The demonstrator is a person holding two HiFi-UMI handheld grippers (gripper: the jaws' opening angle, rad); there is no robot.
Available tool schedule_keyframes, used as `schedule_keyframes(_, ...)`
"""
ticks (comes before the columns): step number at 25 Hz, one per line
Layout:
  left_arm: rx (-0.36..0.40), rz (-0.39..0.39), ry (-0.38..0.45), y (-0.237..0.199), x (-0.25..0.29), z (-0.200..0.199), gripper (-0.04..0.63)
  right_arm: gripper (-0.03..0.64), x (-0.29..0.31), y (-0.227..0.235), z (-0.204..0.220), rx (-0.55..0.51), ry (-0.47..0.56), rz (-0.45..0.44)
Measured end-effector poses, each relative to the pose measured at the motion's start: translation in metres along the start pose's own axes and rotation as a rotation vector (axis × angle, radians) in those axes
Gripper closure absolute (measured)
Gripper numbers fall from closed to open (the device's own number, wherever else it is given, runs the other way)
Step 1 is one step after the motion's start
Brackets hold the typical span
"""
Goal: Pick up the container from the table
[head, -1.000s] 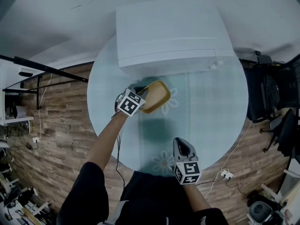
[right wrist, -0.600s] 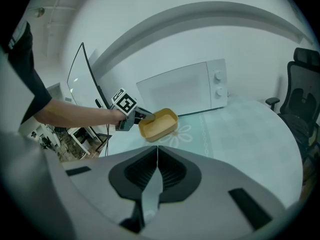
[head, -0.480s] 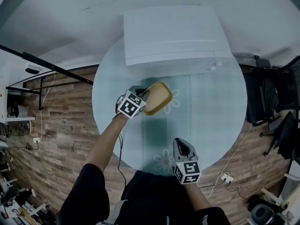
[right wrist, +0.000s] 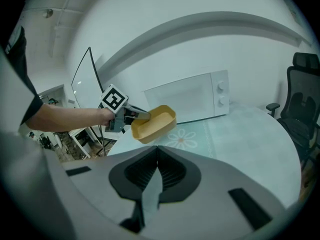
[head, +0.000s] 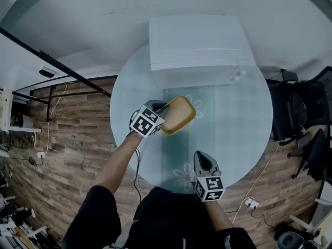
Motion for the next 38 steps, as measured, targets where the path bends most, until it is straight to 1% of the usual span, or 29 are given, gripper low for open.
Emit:
schedule_keyframes(4, 0.013, 0.001, 0.028, 0.014, -0.027, -0.01, 0.569, 0.594, -0.006, -0.004, -0.005, -0.006, 0.024, 0.007)
schedule_keyframes(9, 0.012, -0.007, 0.05, 0.035, -0.06, -0.012, 0.569, 0.594, -0.014, -0.017, -0.01, -0.027, 0.048, -0.002)
schedule_keyframes(20, -0.054, -0.03, 0.126, 0.068, -0.117, -0.001, 0.569, 0.594, -0.028, -0.037, -0.022, -0.038, 0.108, 0.015)
schedule_keyframes(25, -0.071, -0.033, 0.141, 0.077, -0.133, 0.008, 0.569, 0.594, -0.033, -0.043, -0.024, -0.044, 0.124, 0.032)
schedule_keyframes(38, -0.069, -0.031, 0.143, 0.087, -0.149, 0.015, 0.569, 0.594, -0.044, -0.052, -0.024, -0.062, 0.144, 0.037)
Point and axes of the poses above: the fingertips, and each gripper's own axes: x forward along the fingers, y to its right, z out of its underside, the point moved 7 cm from there along -x, backward along the fingers, and after that the axes turned 8 degrees about y, right-handed, at the moved point
